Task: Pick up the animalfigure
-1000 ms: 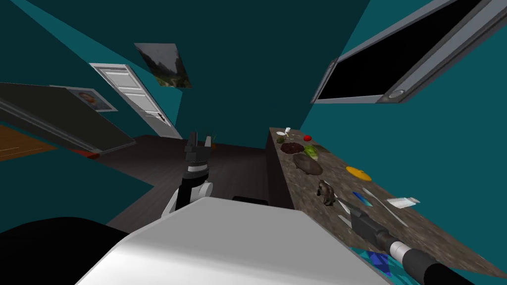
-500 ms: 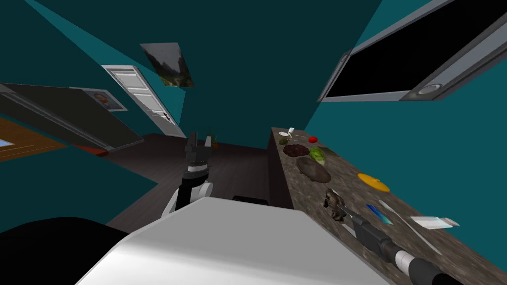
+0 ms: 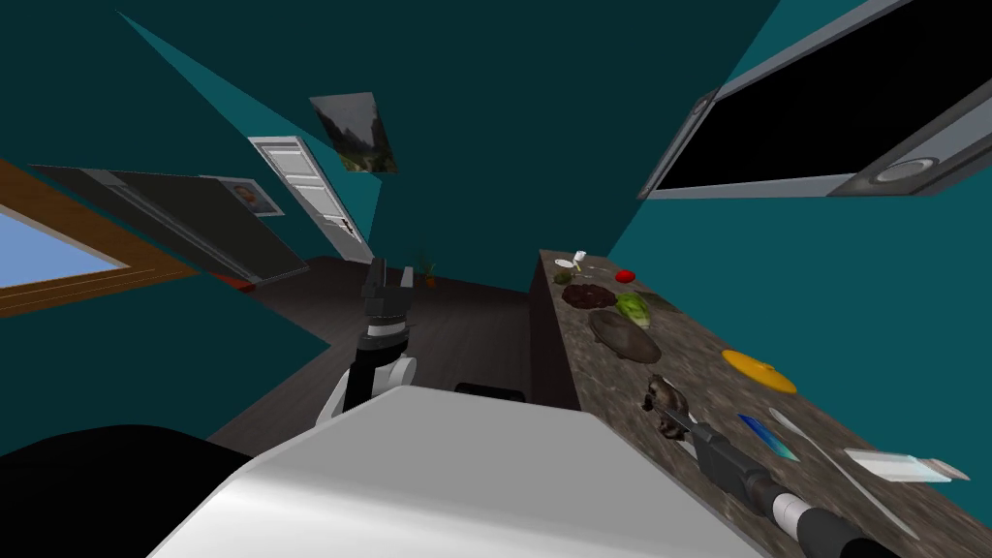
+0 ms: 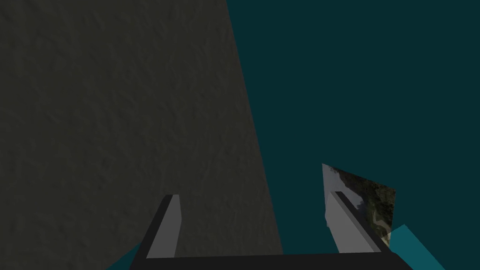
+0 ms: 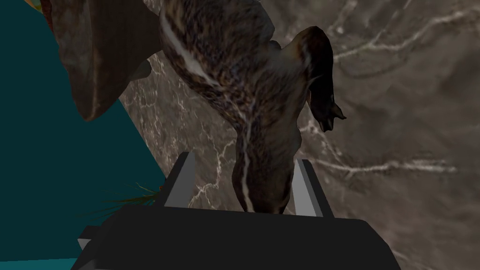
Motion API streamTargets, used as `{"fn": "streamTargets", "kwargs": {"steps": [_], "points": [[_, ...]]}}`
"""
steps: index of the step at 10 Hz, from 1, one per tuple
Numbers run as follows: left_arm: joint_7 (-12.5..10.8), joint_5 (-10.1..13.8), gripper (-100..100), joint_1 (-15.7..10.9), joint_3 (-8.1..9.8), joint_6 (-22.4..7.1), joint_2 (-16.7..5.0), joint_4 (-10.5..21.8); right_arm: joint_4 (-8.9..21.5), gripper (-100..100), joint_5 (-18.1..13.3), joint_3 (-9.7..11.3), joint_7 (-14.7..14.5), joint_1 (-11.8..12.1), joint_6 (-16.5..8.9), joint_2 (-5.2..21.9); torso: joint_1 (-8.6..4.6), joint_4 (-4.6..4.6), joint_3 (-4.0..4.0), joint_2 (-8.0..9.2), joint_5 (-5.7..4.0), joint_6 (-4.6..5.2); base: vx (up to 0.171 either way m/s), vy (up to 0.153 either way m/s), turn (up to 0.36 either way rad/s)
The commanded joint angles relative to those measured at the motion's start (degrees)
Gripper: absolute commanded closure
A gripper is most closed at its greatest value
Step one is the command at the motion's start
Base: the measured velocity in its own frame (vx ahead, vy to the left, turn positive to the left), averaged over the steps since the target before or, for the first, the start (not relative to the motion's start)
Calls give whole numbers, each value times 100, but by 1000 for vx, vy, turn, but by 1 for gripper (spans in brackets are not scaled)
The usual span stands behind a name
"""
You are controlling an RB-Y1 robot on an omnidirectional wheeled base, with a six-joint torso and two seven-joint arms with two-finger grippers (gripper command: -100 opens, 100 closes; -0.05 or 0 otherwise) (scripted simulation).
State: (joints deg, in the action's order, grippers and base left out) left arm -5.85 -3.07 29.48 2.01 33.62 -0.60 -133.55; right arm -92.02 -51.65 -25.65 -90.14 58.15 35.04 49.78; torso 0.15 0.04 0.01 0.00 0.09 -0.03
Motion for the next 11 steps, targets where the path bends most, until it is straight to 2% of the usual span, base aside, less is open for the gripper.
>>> {"fn": "streamTargets", "kwargs": {"steps": [1, 4, 5, 6, 8, 10, 11], "points": [[0, 0, 0, 0, 0, 0, 0, 0, 0, 100, 0, 0, 0, 0, 0, 0, 0, 0, 0, 0, 0, 0, 0, 0, 0], [0, 0, 0, 0, 0, 0, 0, 0, -3, 100, 5, -2, 5, -5, 0, -1, 1, -4, -5, -6, 0, 2, 0, 0, 0], [0, 0, 0, 0, 0, 0, 0, 0, -3, 0, 4, -1, 4, -4, 0, -1, 2, -4, -4, -5, 1, 3, 0, 0, 0], [0, 0, 0, 0, 0, 0, 0, 0, -132, 100, 2, -43, 8, 86, 21, 30, 3, -4, -4, -5, 2, 3, 33, -16, -207], [0, 0, 0, 1, 1, 0, 0, 0, -404, 100, -7, -103, -2, 263, 85, 91, 1, -7, -10, -16, 5, 13, 71, -26, -251], [0, 0, 0, 1, 0, 0, 0, 0, -391, 100, -9, -95, -9, 260, 93, 92, 0, -7, -15, -25, 6, 2, 44, -17, -70], [0, 0, 0, 0, 0, 0, 0, 0, -404, 0, -10, -96, -4, 266, 92, 95, 4, -5, -11, -17, 6, 0, 0, 0, 0]]}}
